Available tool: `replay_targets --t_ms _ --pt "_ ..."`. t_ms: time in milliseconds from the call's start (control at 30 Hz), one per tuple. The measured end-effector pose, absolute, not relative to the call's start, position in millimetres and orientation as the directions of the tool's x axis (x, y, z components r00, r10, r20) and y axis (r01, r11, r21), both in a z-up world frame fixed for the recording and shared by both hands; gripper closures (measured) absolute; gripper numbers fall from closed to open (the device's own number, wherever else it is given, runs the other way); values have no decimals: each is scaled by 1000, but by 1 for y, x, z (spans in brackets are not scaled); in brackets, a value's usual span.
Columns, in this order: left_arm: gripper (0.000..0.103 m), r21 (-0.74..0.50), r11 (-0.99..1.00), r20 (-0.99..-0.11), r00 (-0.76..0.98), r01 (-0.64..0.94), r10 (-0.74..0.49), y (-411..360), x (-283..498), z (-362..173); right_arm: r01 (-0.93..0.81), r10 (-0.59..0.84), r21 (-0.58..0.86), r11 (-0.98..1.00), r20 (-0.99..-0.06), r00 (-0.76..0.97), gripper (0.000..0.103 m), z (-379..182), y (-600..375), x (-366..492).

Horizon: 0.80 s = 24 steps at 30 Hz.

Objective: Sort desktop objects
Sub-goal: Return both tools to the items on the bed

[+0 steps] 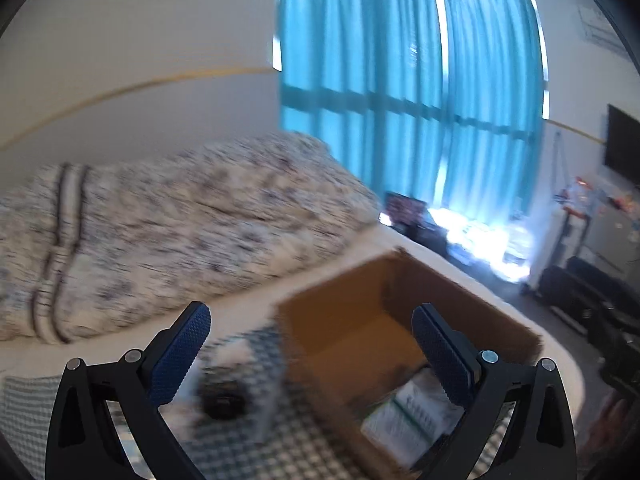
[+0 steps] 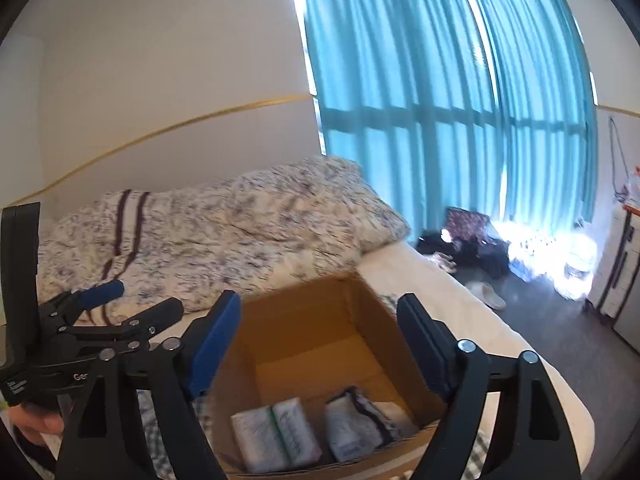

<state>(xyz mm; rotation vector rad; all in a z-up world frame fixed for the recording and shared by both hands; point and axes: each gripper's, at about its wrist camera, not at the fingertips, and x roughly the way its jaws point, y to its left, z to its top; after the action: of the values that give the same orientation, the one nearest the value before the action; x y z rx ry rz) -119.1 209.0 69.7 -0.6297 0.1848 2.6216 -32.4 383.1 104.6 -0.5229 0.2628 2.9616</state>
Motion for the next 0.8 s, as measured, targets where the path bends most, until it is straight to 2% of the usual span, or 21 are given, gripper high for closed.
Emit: replay_targets --t_ms 400,800 --pt "0 18 -982 -442 -882 -189 162 66 -105 84 61 -108 141 -988 -352 -930 0 103 300 -50" --pt "0 33 -999 -472 -881 -15 -2 -29 -111 57 237 -274 138 -962 -428 -861 0 62 216 -91"
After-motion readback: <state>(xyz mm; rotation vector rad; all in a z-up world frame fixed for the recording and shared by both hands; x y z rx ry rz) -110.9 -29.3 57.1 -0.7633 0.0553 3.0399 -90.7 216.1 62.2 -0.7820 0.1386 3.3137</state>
